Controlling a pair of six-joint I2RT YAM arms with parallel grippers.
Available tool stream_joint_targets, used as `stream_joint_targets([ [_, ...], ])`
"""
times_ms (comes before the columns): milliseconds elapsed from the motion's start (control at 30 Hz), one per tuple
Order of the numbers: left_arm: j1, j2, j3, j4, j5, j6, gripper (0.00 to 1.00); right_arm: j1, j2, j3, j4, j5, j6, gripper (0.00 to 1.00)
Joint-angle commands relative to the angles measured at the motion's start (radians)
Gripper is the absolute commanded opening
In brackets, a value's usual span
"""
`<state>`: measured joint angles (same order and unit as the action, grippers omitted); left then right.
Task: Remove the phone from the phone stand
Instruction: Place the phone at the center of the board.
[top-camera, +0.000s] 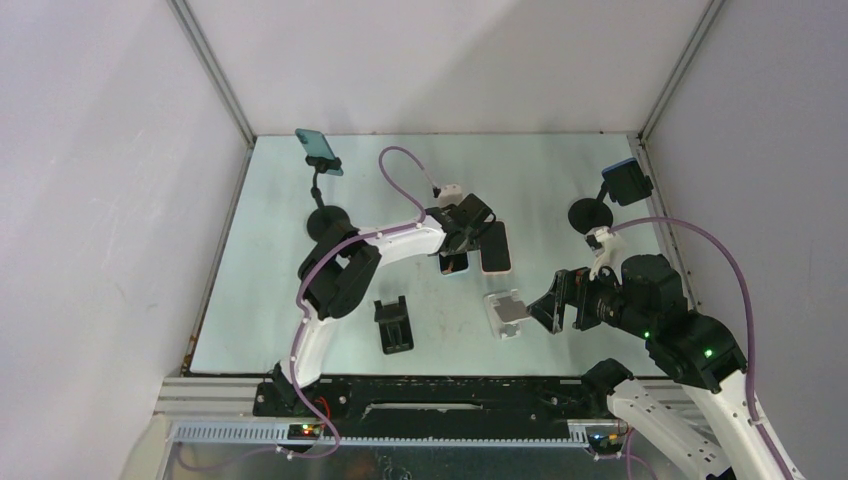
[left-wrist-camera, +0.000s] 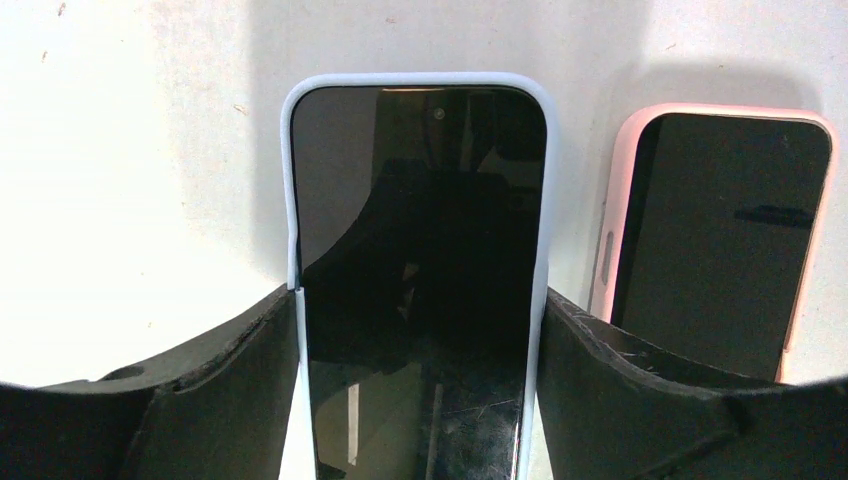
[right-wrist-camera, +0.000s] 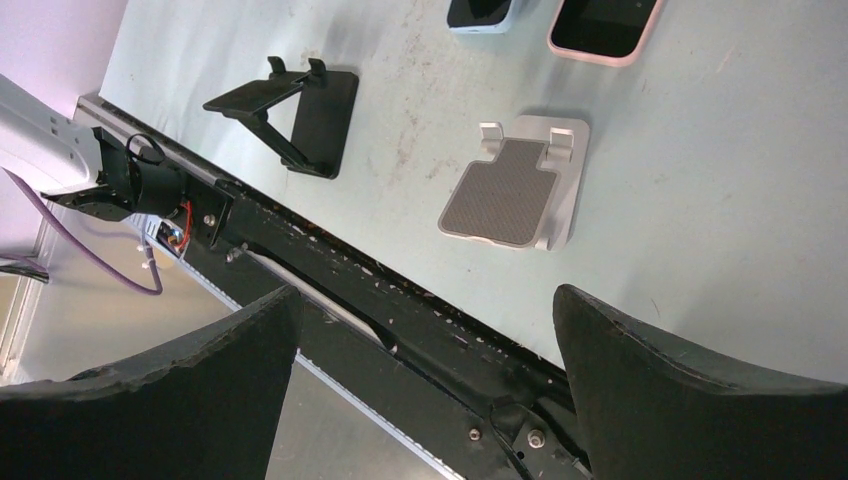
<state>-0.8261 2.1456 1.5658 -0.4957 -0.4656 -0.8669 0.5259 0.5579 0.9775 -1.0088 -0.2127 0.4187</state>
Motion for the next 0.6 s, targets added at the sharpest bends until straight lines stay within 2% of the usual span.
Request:
stream_joint_targets([
  [0,0.006,-0.016,0.016,0.011,0.005,-0.035,0.79,-0.005,-0.001,0.036,0.016,0.004,0.002,0.97],
  [100,0.005,-0.028,-0.001,0.015,0.007,-0.034,0.88,-0.005,0.0,0.037,0.015,0.007,-0.002,0.97],
  [200,0.005,-0.036,-0.008,0.017,0.014,-0.032,0.9,-0.005,0.004,0.037,0.013,0.009,-0.011,0.98],
  [233,0.007,-0.038,-0.009,0.017,0.016,-0.033,0.94,-0.004,0.005,0.037,0.012,0.008,-0.013,0.98],
  [367,0.003,-0.071,-0.022,-0.004,0.011,-0.044,0.96,-0.005,0.004,0.042,0.011,-0.003,-0.03,0.98],
  [567,-0.012,-0.186,-0.008,-0.065,-0.068,-0.027,0.97,-0.005,0.023,0.082,0.01,0.02,-0.058,0.99],
])
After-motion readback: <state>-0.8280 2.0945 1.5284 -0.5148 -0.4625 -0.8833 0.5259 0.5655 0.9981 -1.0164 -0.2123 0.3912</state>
